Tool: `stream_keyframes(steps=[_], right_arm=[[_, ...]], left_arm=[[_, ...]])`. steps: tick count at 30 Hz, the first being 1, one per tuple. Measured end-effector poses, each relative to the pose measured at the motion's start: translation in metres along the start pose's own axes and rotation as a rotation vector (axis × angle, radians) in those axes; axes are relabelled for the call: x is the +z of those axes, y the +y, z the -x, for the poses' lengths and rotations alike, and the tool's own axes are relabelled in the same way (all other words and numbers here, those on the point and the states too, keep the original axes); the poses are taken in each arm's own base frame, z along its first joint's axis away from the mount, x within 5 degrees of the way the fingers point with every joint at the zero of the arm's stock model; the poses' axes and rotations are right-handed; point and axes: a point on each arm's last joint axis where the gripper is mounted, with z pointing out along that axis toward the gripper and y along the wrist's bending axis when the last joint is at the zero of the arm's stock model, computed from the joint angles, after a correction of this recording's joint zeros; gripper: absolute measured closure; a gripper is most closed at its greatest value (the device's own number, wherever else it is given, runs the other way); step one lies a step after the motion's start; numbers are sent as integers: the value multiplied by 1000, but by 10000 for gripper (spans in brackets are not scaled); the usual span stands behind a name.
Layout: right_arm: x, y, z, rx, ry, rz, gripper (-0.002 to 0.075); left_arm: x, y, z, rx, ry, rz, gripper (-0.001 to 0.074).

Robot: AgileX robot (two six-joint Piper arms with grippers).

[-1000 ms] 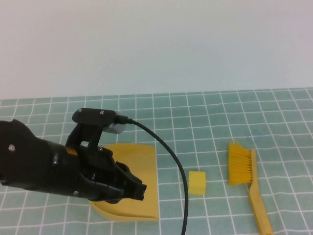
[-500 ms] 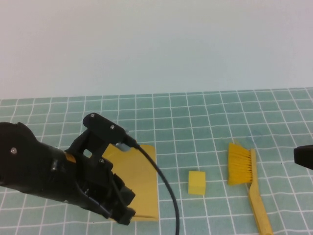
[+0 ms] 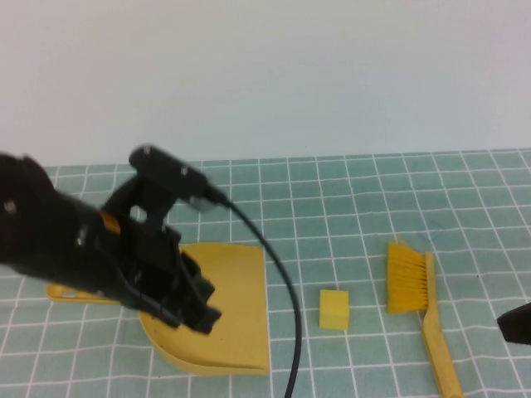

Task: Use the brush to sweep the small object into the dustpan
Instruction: Pick up the broom from the table

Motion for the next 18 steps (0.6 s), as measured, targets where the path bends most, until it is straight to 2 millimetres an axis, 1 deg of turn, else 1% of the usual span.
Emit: stream_keyframes(steps=[3,5,7,10,13,18], right_arm=[[-9,1,7,-13,67,-100,722],[-18,3,13,-26,126,-204,721],[-27,7,18,-24,175,-299,720],[-35,15,25,19,204,-392,720],[-29,23,29,39,209,-368,720],[-12,31,41,56,140,-242,720]], left_arm=[[-14,3,16,-13,-22,3,736],[-17,4,22,-27,-9,-5,736],[-16,5,24,-51,41,-20,735],[-5,9,26,-59,95,-31,736],[6,10,26,-72,137,-48,736],[6,10,25,-75,144,-53,736]])
